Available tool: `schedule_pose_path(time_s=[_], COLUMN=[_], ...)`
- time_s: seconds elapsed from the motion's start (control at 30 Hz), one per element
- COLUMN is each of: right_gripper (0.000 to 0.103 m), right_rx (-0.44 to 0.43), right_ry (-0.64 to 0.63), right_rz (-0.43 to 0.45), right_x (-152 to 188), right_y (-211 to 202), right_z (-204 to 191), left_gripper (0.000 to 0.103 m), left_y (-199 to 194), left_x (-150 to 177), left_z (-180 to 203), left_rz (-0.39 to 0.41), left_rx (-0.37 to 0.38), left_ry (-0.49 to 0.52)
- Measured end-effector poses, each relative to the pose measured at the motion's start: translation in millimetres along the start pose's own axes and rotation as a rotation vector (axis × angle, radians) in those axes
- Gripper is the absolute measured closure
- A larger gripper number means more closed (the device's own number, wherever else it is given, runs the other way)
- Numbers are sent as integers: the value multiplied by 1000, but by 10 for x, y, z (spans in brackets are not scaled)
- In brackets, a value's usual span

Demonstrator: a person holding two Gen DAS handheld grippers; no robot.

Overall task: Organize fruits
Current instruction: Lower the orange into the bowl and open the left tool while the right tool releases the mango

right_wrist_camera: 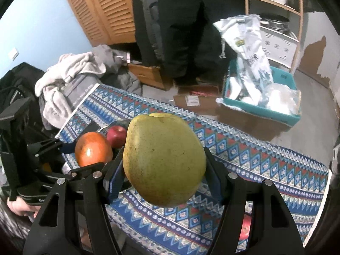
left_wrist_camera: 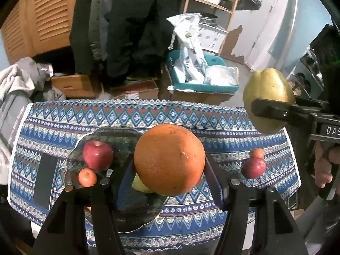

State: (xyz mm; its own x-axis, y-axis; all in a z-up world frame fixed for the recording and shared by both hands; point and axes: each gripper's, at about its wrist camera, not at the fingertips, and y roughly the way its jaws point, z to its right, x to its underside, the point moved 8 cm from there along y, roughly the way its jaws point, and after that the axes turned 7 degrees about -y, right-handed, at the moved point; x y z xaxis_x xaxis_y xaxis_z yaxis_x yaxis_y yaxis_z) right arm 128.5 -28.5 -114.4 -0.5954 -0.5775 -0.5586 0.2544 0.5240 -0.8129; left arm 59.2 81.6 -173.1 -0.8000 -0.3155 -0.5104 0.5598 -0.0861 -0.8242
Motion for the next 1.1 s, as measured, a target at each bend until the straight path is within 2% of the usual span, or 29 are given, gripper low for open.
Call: schedule_pose_path(time_s=[0.63, 0.9, 1.1], right_gripper=[36, 36, 36], right_rx=[-70, -87, -108], right_ry=[-24, -31, -19], right_rz=[-100, -159, -204], right_x=[-218, -206, -122], right_y=[812, 1244, 1535], right_z=[-462, -569, -609], left_gripper=[38, 38, 38], left_y=[274, 525, 695], left_x=[166, 261, 330], left_z=[-796, -1039, -1173], left_rz=[-65, -114, -153], left_rx=[-62, -99, -98], left_ry=[-128, -157, -203])
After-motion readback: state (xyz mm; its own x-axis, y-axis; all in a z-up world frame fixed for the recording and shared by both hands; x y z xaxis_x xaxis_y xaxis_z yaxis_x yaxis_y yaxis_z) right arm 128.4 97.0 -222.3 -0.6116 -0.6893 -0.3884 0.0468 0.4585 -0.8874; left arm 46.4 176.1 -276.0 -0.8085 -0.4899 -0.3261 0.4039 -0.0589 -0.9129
